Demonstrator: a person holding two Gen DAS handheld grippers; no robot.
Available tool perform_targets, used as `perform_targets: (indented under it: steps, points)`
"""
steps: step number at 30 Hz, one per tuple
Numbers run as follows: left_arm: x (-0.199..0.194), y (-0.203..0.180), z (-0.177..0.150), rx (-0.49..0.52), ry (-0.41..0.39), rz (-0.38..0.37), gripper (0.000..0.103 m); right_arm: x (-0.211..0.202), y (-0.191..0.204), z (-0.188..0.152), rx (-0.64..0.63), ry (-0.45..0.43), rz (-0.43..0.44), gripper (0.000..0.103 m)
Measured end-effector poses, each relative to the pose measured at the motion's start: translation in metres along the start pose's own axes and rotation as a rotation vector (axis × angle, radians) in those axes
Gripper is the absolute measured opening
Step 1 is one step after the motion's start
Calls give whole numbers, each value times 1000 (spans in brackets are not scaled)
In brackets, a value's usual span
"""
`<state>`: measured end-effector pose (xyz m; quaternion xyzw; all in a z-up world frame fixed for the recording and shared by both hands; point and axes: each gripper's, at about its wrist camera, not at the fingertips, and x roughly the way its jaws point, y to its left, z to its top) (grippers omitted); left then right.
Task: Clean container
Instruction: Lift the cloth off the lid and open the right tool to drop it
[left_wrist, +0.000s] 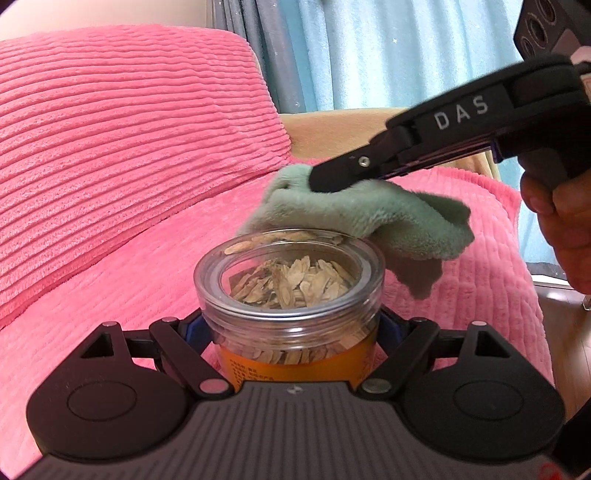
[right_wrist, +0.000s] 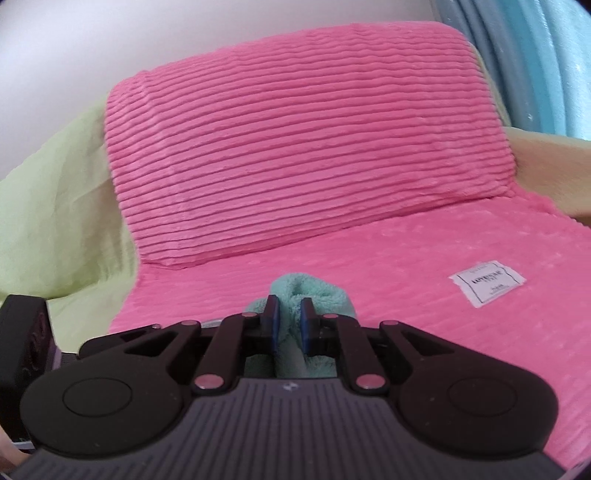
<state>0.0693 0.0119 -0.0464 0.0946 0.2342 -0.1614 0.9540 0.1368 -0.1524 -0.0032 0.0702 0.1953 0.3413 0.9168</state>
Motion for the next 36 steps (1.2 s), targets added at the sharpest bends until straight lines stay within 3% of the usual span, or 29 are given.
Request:
perform_targets:
  steps: [7,12,15,23,27,30,32,34,36]
  points:
    - [1,5,1,-40,-1,49,85,-8,-15,-2,0,-39,-110,9]
    - [2,9,1,-70,-1,87,85,-11,-13,-3,-89,-100,-216,10]
    - [3,12,2,-87,-2,109,85,-4,-13,-9,-118,-60,-250,10]
    - [-4,11,2,-110,-3,144,85,16,-19,-28,-19,134,-238,11]
    - [-8,9,2,-119,-4,159,88,11,-21,-32,-1,134,-239,34]
    - [-12,8,1,-126,-5,170,91,0,-24,-32,9,93,-242,41]
    - [-14,7,1,-130,-5,178,95,-6,-24,-31,8,54,-241,51]
    - [-16,7,1,-134,-5,185,97,-11,-25,-28,7,28,-249,70]
    - [-21,4,1,-138,0,190,100,-15,-26,-29,24,29,-259,72]
